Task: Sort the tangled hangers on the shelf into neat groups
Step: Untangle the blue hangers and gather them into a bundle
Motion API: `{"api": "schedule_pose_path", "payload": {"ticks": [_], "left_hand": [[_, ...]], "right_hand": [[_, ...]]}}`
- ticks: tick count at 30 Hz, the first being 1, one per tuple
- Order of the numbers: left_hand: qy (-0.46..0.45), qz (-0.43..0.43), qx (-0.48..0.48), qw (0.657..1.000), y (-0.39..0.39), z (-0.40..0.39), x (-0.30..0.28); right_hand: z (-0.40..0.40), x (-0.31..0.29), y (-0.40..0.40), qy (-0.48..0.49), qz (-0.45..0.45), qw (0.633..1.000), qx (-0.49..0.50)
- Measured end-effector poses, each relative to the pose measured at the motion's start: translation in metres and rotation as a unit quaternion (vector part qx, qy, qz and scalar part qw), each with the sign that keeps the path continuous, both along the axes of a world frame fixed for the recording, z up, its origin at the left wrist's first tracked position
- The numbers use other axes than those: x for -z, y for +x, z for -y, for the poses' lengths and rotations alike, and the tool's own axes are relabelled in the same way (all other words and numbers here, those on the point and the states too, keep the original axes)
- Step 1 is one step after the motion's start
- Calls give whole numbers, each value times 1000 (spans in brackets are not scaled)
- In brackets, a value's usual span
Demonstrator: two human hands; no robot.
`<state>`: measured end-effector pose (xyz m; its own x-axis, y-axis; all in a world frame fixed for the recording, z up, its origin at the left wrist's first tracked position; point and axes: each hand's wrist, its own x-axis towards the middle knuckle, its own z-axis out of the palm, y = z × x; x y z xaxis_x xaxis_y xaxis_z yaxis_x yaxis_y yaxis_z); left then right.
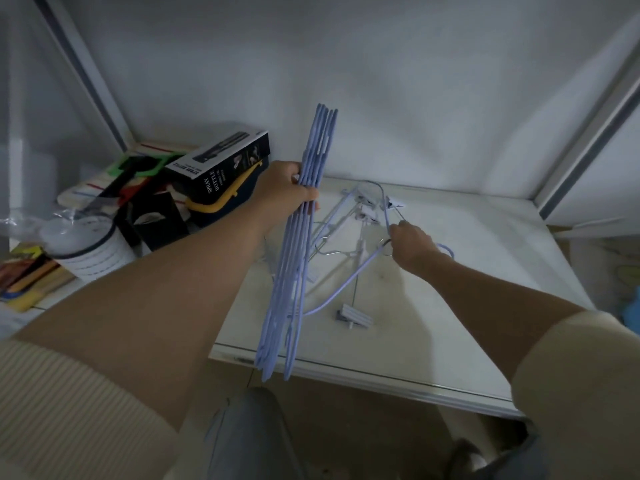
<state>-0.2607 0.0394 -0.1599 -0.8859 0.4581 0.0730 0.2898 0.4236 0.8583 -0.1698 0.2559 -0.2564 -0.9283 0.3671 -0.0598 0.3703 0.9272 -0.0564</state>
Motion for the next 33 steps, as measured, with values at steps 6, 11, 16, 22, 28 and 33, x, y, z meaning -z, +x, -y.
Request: {"api": "schedule_pose_path", "payload": {"ticks": [6,11,16,22,28,33], "left_hand": [[21,-27,-14,999,7,5,-17],[31,-38,-21,999,18,10,-27],[17,-54,-23,998,29,13,-33],[7,-85,-33,996,33,14,-36],[-6,-79,-36,996,36,16,-38],[16,-66,-30,997,42,8,-41]], "right_hand": [[-4,-42,2,30,-77,996,19],[-13,-66,18,76,-100,991,41],[-23,-78,41,70,-111,990,58],[-27,-94,53,60,-84,990,95],[-30,-118,53,4,-103,986,133],[-20,-140,46,53,-40,993,102]]}}
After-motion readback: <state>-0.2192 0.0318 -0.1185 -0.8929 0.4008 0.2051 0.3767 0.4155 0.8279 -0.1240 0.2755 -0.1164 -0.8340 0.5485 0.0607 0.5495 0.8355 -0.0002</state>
